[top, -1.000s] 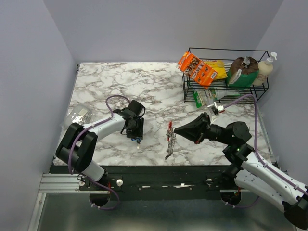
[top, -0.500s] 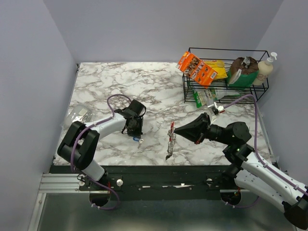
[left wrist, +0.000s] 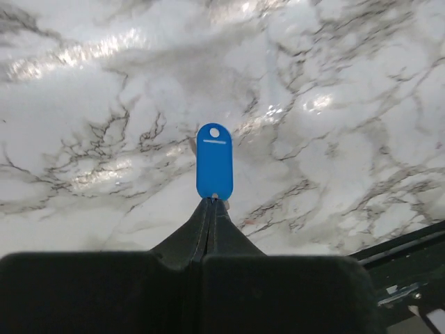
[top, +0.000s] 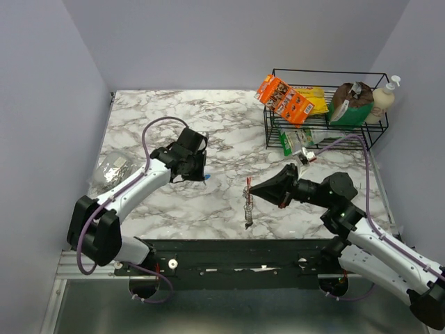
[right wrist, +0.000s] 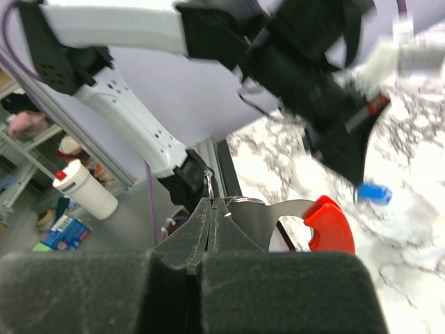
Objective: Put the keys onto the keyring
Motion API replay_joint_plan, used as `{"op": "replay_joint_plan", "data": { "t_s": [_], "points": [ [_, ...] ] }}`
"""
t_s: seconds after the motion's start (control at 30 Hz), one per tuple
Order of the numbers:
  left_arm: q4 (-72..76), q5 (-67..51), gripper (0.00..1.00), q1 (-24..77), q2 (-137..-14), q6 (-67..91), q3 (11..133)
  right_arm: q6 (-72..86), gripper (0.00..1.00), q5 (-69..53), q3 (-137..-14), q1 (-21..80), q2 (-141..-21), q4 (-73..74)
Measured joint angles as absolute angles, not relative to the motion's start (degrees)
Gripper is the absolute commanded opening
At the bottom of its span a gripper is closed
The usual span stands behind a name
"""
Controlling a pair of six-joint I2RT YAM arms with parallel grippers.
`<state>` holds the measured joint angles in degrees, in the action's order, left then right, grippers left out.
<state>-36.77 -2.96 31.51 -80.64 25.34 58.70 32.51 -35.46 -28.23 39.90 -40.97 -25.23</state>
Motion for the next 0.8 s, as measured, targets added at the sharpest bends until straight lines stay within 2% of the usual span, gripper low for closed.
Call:
{"op": "replay_joint_plan", "data": {
  "t_s": [0.23, 0.6, 0.8],
  "points": [
    [-42.4, -2.6, 0.0, 32.8, -75.6, 22.2, 68.4, 29.2, 0.0, -35.0, -32.1, 39.9, -44.0, -17.6],
    [-54.2, -2.1, 0.0, 40.1, -75.9, 19.2, 83.0, 24.8, 0.0, -33.7, -36.1, 39.9, -47.0, -12.3],
    [-56.9, -3.6, 0.0, 43.1, -76.9, 18.7, 87.1, 23.4, 0.0, -33.6, -36.5, 39.9, -48.1, -10.3]
  ]
}}
